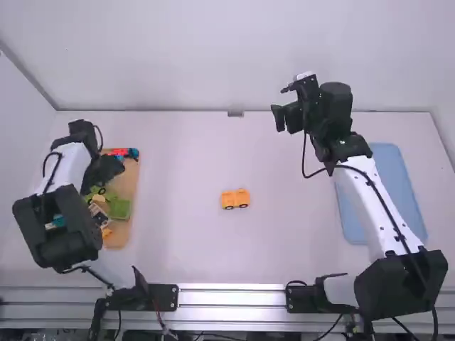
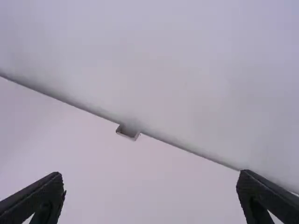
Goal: Assemble lego blocks to make yellow taxi
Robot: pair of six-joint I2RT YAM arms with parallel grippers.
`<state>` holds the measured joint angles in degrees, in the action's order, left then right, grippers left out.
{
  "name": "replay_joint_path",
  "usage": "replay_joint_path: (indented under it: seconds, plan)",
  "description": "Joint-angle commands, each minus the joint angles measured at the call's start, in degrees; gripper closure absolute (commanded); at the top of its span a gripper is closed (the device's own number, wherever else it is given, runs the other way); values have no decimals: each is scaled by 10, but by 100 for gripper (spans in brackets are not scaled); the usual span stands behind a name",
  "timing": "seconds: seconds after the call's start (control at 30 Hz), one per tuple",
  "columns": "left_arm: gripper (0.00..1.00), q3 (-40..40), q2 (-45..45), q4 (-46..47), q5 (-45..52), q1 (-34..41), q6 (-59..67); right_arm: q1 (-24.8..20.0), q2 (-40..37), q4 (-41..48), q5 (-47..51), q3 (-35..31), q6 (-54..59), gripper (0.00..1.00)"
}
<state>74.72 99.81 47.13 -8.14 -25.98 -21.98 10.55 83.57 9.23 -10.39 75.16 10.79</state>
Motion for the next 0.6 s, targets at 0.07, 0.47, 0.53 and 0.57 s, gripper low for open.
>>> replay_joint_path:
  seconds: [0.07,0.47,0.53,0.57]
  plan:
    - [1,-1,18,4,73,-63,-62,0,4,1,-3,20,-3,2]
    - [36,-2,80,-11,41,-60,-98,0,4,2,-3,19,-5,2]
    - [42,-2,84,-11,40,-59,-98,0,4,2,-3,19,-5,2]
    - [46,-2,88,-12,40,-59,-99,0,4,2,-3,19,-5,2]
